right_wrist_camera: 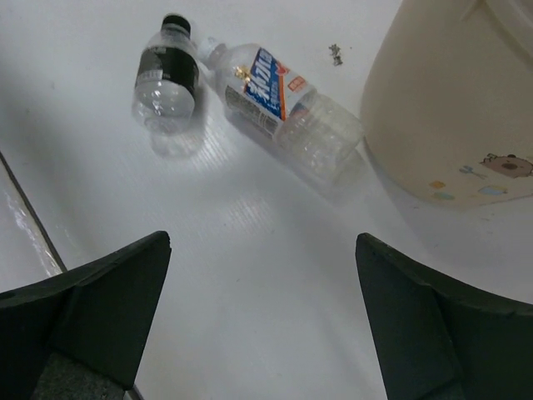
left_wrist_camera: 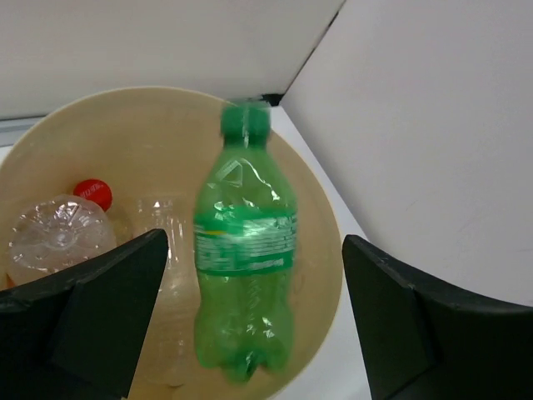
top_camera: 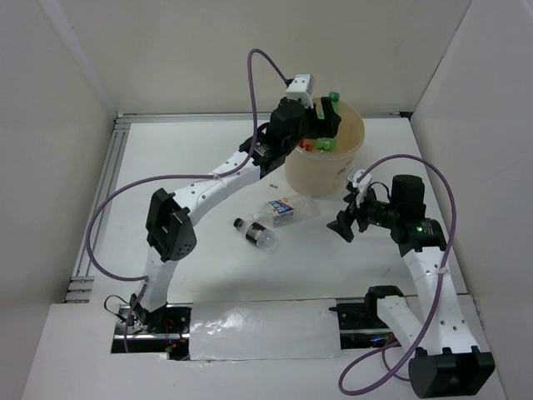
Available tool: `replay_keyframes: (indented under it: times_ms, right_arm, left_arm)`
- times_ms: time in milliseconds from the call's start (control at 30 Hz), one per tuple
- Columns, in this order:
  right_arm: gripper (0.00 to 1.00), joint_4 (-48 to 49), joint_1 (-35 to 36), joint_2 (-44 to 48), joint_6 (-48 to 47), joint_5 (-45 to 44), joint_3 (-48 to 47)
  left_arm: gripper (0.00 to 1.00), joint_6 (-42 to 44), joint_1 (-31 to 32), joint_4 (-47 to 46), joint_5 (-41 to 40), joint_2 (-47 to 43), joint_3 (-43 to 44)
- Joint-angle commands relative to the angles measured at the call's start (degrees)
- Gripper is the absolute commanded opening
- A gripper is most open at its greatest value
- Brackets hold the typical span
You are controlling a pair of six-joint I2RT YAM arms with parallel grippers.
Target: Put the plastic bottles in the bin
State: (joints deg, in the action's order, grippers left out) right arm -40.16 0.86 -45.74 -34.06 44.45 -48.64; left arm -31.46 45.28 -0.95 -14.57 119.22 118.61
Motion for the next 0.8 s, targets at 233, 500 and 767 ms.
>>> replay_keyframes:
  times_ms: [233, 500, 767]
  right_arm:
    - [0.99, 7.1, 2.2, -3.7, -35.8, 2.8, 7.3]
    - [0.99, 13.4, 14.4, -18.9, -47.2, -2.0, 2.6]
    - [0.99, 17.2, 28.4, -30.6, -48.5, -12.4, -3.7]
  left_arm:
    - [1.00, 1.8, -0.2, 3.6, -0.5, -16.3, -11.0]
    - [1.00, -7.0, -0.8, 7.4, -5.4, -53.3, -58.6]
    - [1.00, -17.8, -0.3, 19.1, -8.4, -81.7, -82.9]
